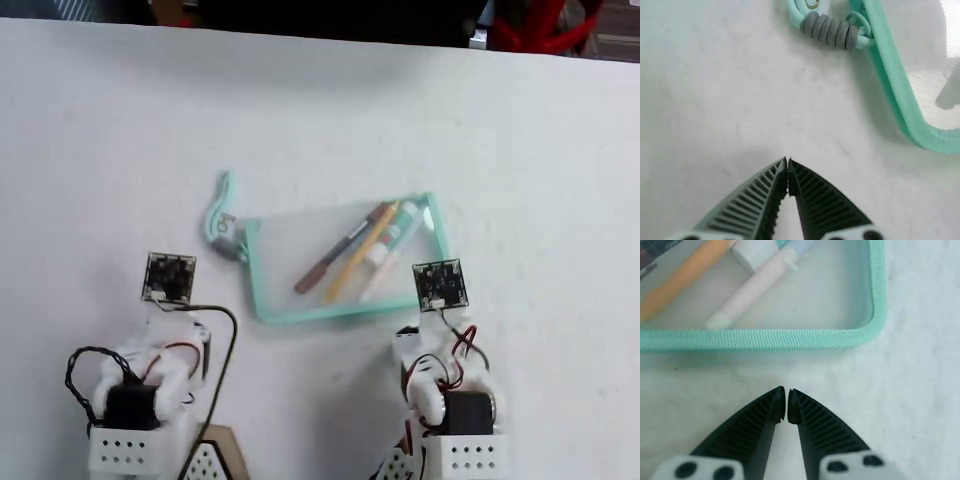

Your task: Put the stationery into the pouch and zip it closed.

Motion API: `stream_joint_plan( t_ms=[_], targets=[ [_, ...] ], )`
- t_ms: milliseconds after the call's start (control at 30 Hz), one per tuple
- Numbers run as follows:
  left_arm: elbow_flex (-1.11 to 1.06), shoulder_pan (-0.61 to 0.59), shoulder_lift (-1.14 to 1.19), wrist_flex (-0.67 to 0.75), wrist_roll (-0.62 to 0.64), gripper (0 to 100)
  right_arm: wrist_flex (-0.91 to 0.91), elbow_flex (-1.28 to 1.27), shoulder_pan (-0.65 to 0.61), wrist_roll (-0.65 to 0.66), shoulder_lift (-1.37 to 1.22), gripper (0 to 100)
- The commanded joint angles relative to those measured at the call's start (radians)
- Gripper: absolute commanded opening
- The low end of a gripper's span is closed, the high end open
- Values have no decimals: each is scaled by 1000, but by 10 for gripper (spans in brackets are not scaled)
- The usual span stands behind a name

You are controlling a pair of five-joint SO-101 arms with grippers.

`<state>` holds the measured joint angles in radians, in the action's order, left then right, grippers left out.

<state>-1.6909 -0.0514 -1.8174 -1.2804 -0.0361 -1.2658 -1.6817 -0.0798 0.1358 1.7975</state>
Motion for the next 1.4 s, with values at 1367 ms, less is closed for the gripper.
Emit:
stream_joint_plan(
  t_ms=[1367],
  targets=[
    [-2, -5, -5, -3, 9, 27, -2, -9, 1, -2, 5, 20]
  ],
)
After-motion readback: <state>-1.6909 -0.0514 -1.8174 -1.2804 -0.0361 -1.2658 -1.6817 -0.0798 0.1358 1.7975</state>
